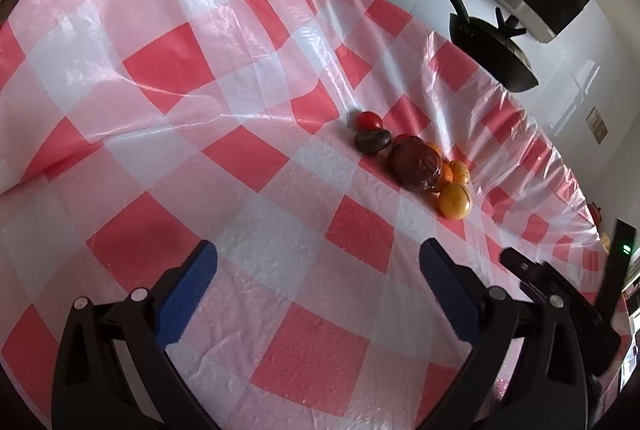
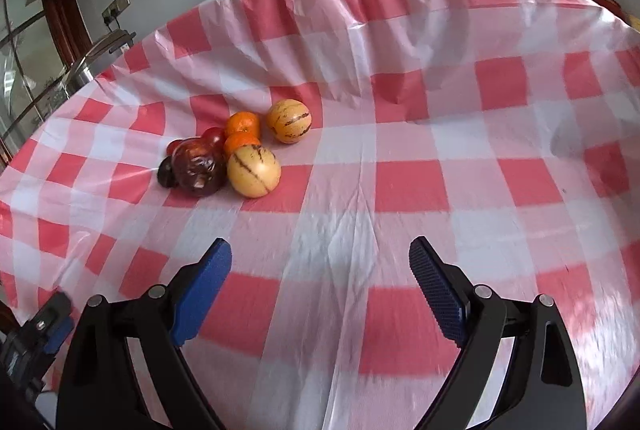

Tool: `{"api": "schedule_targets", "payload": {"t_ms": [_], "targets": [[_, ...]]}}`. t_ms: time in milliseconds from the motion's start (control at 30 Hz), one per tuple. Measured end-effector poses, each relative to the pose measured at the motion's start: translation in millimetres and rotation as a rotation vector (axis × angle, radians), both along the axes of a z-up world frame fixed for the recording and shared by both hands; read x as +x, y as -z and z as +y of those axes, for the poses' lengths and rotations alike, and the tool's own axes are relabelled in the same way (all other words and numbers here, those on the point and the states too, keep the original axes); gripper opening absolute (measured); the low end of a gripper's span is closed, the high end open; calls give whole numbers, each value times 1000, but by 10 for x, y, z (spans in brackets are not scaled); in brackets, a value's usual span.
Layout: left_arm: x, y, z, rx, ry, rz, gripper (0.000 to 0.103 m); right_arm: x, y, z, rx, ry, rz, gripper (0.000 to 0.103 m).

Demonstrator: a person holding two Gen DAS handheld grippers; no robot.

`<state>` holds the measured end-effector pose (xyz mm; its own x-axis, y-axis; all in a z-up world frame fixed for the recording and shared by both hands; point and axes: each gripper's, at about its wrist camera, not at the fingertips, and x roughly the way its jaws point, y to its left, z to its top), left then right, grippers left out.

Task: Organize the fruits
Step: 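Move both open tools back to the fruit cluster on the table, then grasp a yellow striped fruit with the right tool while the left grasps a dark red fruit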

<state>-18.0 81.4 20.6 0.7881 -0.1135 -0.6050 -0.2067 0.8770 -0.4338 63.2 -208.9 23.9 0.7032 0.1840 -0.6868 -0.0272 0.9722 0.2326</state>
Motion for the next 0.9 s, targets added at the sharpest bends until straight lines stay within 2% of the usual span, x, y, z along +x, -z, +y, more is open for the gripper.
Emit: {"api": "schedule_targets", "payload": {"t_ms": [167, 333, 533, 567, 600, 633, 667, 700, 767, 900], "targets": [[-5, -4, 2, -4, 4, -8, 101, 302, 81, 145, -15, -61, 29, 88], [-6, -3, 2, -6, 9, -13, 101, 576, 105, 418, -83, -144, 56, 87], [-10, 2, -4, 0, 8, -9, 101, 992, 178, 661, -149, -184, 101, 77], [-8, 3, -5, 2, 8, -7, 101, 1019, 186, 681, -157, -188, 105, 74], [-5, 3, -7, 3, 7, -5, 101, 1039, 192, 702, -162, -194, 108, 68], [1, 4, -9, 5, 6, -3, 101, 1047, 197, 713, -159, -202, 111, 61], [2, 5, -10, 6, 5, 0, 101, 1028, 192, 710, -160, -203, 107, 50], [4, 6, -9, 7, 5, 2, 101, 1011, 185, 706, -154, -208, 108, 45], [8, 6, -11, 10, 4, 5, 101, 919, 172, 648, -122, -194, 110, 45], [16, 13, -15, 13, 1, 10, 101, 628, 134, 331, 14, -108, 84, 45]]}}
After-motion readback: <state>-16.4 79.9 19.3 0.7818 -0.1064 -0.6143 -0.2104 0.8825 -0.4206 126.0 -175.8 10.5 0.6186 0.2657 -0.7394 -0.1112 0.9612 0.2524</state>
